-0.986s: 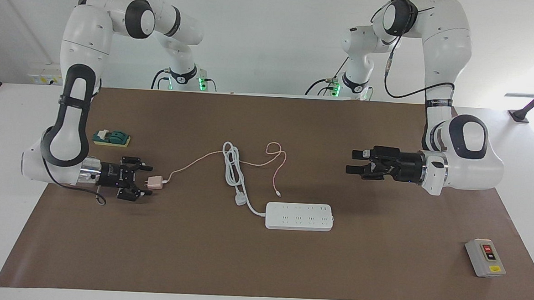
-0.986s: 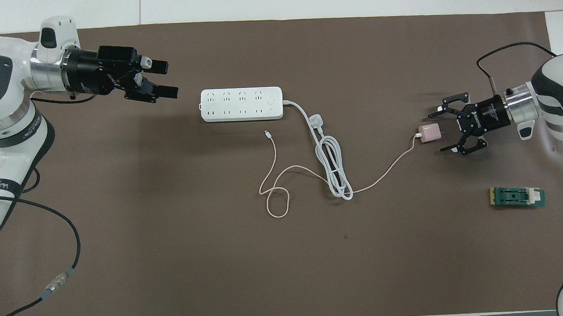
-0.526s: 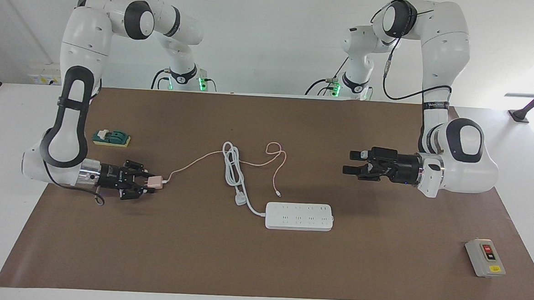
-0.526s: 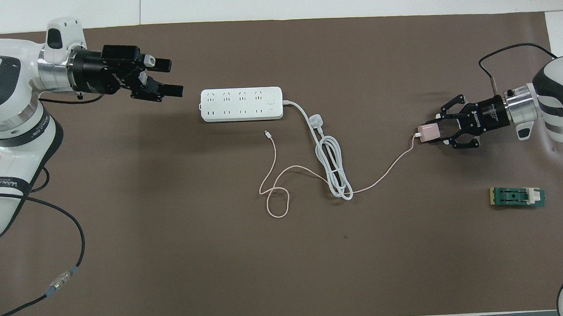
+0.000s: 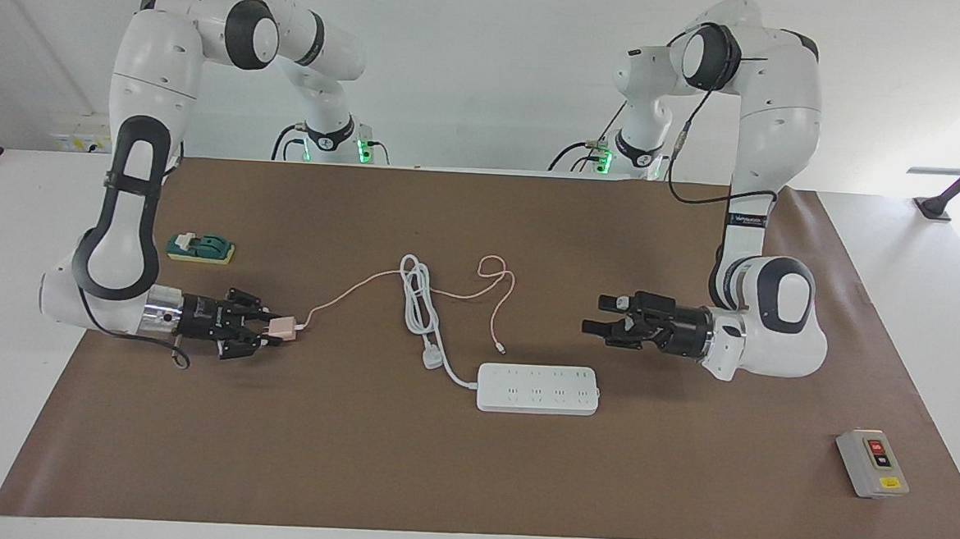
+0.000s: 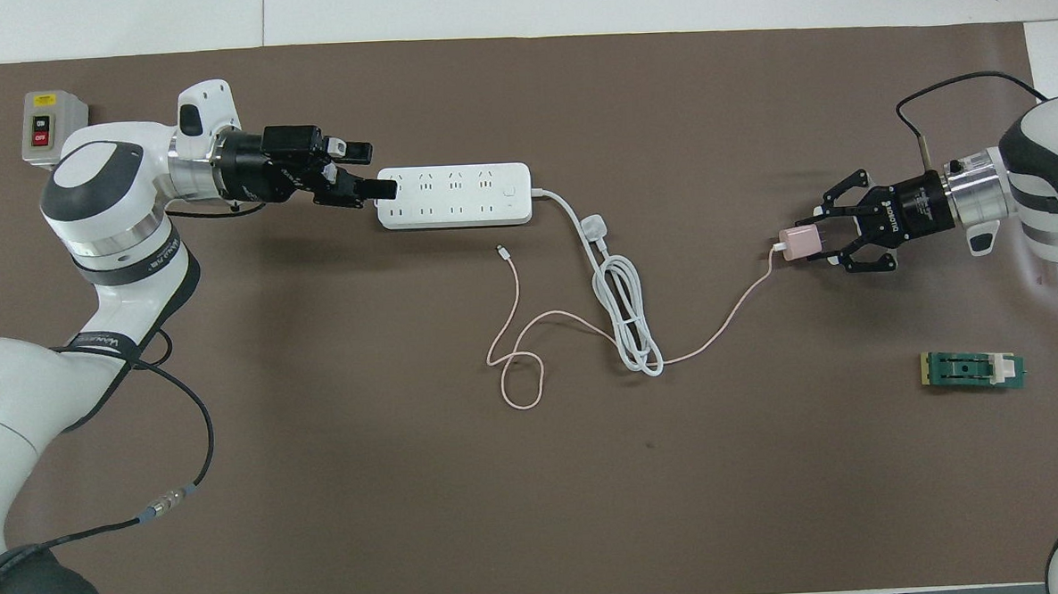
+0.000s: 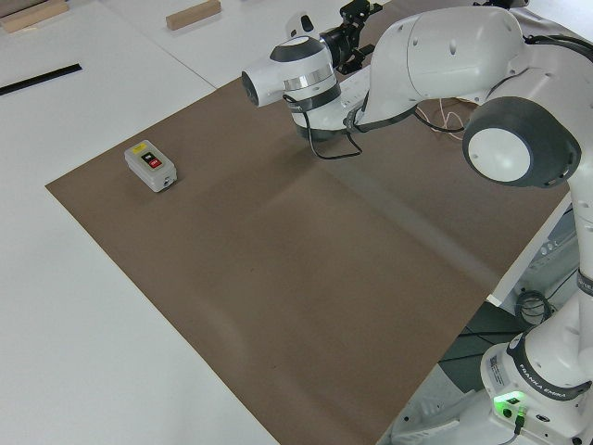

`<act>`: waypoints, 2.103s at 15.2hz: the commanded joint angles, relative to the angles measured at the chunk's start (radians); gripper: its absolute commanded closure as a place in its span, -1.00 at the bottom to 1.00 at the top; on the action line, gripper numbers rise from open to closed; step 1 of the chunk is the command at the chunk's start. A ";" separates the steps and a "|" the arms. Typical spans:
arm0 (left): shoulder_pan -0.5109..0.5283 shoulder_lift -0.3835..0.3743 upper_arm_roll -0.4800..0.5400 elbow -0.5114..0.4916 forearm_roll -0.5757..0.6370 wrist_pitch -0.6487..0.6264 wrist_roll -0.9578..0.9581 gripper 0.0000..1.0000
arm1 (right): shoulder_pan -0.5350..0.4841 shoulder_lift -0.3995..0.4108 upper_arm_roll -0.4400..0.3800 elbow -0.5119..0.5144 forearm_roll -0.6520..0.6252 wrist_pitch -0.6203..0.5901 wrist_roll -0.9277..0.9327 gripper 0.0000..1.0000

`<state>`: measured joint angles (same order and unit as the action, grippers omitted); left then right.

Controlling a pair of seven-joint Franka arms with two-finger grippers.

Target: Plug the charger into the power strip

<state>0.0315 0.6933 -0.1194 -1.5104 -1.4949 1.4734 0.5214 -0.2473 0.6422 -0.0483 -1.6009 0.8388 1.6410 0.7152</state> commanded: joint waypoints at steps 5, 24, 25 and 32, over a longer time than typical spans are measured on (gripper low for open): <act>-0.012 -0.116 0.007 -0.131 -0.024 0.132 0.020 -1.00 | 0.144 -0.121 0.025 0.047 0.103 0.013 0.275 1.00; -0.051 -0.146 0.006 -0.197 -0.090 0.177 0.158 -1.00 | 0.638 -0.045 0.024 0.277 0.221 0.462 0.722 1.00; -0.051 -0.146 0.007 -0.197 -0.090 0.177 0.160 -1.00 | 0.655 -0.045 0.025 0.277 0.220 0.479 0.724 1.00; -0.059 -0.146 0.009 -0.197 -0.085 0.180 0.160 -1.00 | 0.729 -0.035 0.025 0.276 0.213 0.536 0.724 1.00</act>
<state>-0.0083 0.5597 -0.1229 -1.6834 -1.5570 1.6364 0.6554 0.4853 0.5891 -0.0212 -1.3599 1.0445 2.1807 1.4200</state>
